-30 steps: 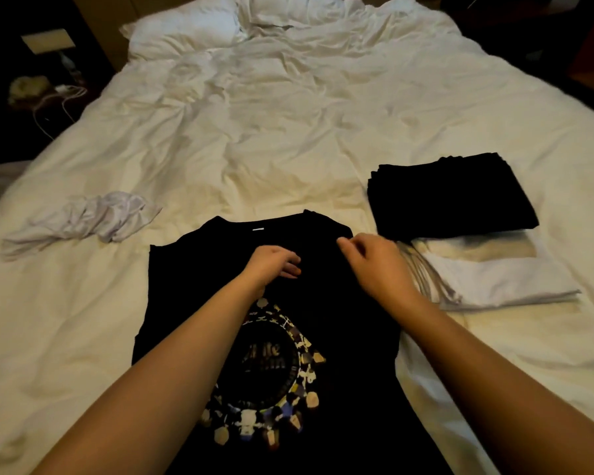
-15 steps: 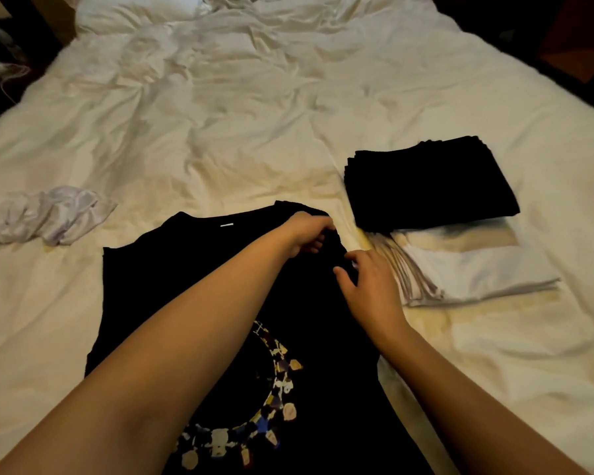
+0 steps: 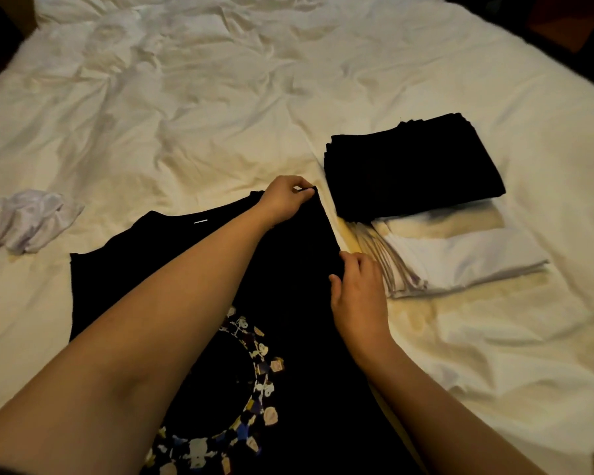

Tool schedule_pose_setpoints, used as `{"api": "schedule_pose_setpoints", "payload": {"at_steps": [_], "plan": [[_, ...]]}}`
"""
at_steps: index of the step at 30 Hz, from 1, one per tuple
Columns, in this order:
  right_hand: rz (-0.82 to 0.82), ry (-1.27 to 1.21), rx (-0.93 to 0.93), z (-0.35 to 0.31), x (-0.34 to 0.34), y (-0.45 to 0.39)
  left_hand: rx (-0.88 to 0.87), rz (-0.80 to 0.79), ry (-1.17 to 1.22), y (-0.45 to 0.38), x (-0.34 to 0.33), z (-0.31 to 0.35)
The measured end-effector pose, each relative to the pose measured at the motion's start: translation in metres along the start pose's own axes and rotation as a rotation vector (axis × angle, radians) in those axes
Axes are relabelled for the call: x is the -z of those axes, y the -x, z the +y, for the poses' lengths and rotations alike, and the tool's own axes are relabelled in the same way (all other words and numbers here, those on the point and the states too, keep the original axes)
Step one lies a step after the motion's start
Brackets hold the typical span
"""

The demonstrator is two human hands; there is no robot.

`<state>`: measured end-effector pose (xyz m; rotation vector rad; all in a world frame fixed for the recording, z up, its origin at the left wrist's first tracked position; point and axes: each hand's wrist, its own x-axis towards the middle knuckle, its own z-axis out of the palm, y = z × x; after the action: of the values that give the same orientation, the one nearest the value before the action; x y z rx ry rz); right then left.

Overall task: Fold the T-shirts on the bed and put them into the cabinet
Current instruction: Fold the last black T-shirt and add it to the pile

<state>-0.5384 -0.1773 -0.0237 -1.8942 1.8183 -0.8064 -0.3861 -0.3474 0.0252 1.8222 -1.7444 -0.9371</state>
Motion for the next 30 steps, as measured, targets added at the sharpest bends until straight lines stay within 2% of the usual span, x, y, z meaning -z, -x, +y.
{"api": "schedule_pose_setpoints", "payload": {"at_steps": [2,5,7,9,13,15,17,18,20,22,24,30], "plan": [[0.013,-0.002,-0.003,0.0,0.0,0.0,0.039,-0.008,0.056,0.0,0.001,-0.004],[0.037,-0.02,0.007,0.0,0.0,0.0,0.118,0.042,-0.006,0.005,0.005,-0.016],[0.032,-0.027,0.045,0.001,-0.001,0.001,0.161,0.005,-0.016,0.008,0.007,-0.022],[0.02,-0.011,0.108,0.004,-0.003,0.002,0.127,-0.054,0.03,0.01,0.006,-0.02],[-0.004,-0.015,0.096,0.008,-0.002,0.003,0.041,0.041,0.054,0.001,0.0,-0.01],[0.001,0.009,0.098,0.008,-0.001,0.003,0.005,0.152,-0.13,0.003,-0.008,-0.008],[-0.008,0.086,0.155,0.006,0.0,0.005,-0.178,0.286,-0.452,0.012,-0.017,-0.012],[-0.033,0.126,0.191,0.005,0.0,0.007,-0.29,0.298,-0.608,0.019,-0.022,-0.014],[-0.135,0.181,0.206,0.005,0.001,0.009,-0.399,0.172,-0.79,0.034,-0.029,-0.018],[-0.252,0.176,0.154,0.008,0.003,0.008,-0.352,0.004,-0.808,0.046,-0.028,-0.026],[-0.274,0.17,0.152,0.007,0.007,0.008,-0.311,-0.109,-0.77,0.059,-0.019,-0.033],[-0.255,0.086,0.182,-0.004,0.027,0.044,-0.246,-0.165,-0.576,0.153,-0.003,-0.055]]}}
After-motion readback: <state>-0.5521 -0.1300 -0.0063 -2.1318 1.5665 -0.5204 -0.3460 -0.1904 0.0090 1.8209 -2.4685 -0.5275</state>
